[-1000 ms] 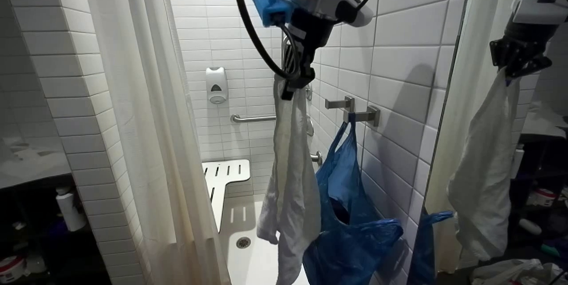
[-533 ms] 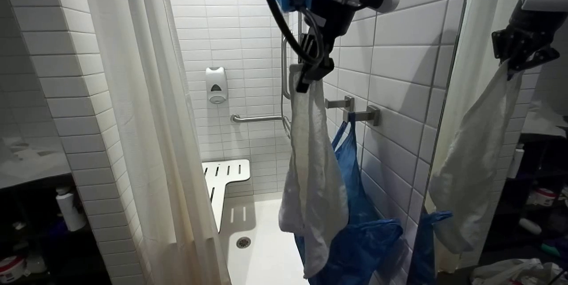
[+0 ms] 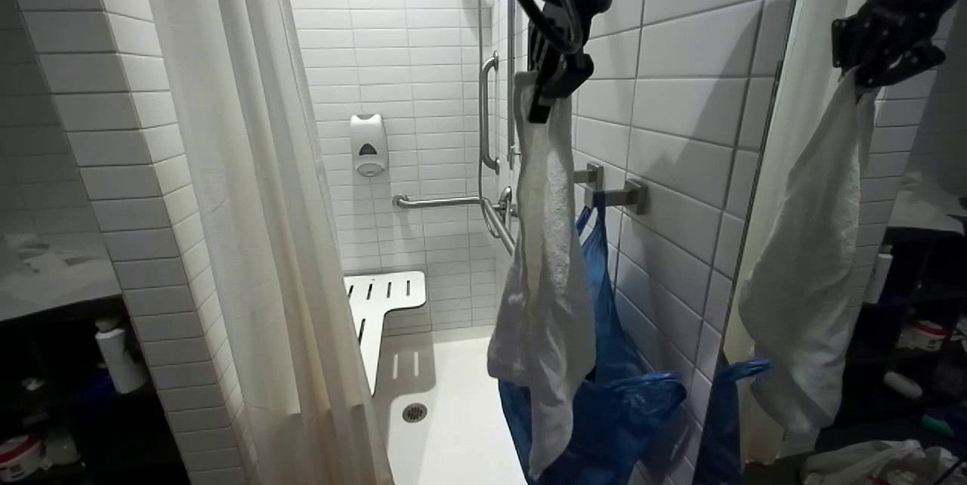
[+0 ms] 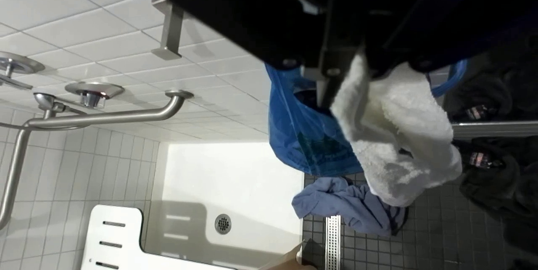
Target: Put the white towel in the plastic
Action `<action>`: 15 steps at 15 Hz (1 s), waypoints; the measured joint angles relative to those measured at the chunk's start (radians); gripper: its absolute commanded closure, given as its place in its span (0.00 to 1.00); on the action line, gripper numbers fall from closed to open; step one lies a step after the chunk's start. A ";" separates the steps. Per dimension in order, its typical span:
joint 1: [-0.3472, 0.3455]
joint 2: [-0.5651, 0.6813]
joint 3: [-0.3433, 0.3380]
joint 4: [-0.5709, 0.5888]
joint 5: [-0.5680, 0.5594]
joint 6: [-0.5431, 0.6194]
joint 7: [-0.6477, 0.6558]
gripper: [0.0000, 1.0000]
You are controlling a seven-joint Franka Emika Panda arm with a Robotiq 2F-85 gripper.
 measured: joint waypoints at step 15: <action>0.003 0.082 0.041 -0.018 -0.006 0.345 0.030 0.99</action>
